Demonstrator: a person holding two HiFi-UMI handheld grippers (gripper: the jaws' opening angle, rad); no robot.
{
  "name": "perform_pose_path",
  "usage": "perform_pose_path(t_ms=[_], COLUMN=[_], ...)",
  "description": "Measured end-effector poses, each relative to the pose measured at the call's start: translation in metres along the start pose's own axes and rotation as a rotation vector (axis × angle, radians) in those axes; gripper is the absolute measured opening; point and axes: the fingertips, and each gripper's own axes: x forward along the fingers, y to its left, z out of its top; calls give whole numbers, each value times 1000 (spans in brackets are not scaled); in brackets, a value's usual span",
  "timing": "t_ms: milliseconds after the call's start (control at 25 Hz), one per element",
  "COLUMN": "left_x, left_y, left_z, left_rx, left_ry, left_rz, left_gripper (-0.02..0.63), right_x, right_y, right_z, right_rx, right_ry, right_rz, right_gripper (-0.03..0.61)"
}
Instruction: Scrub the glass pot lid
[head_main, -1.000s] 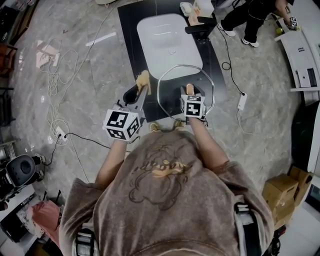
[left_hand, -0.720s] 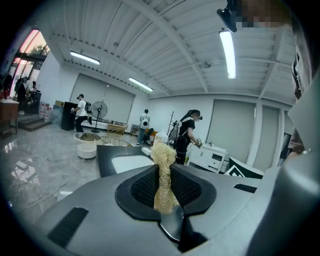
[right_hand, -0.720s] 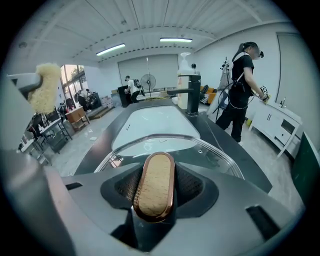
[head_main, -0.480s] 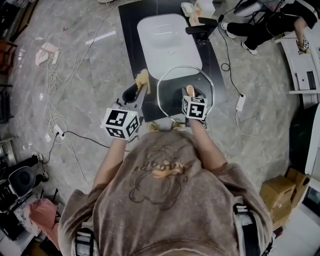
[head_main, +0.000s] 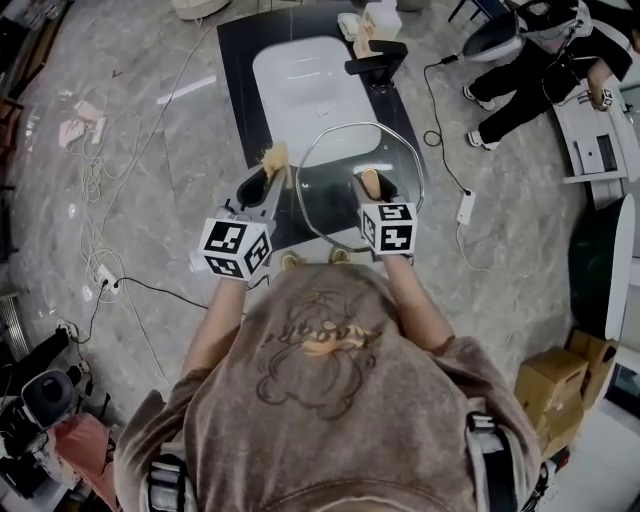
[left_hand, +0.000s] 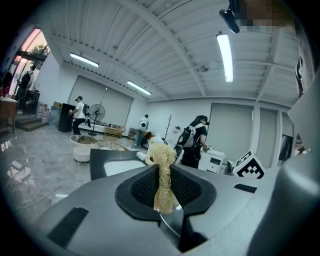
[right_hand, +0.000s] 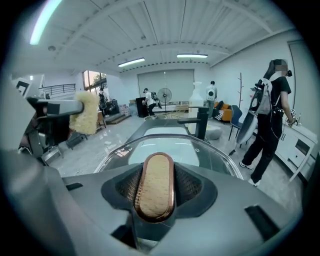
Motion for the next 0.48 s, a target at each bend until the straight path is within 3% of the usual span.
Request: perform_pose_path(t_ms=[200,480], left_x=[6,12], left_y=[-10,-20], left_z=[6,15], left_rx=[12,11], left_ry=[-14,-32], left_rz=[-5,10], left_gripper=[74,74], right_x=[-27,-55], right_y=[-11,-32], right_z=[21,35], right_rx=[22,245], right_ry=[-85,-231], right_rz=[67,204], right_gripper=[172,173])
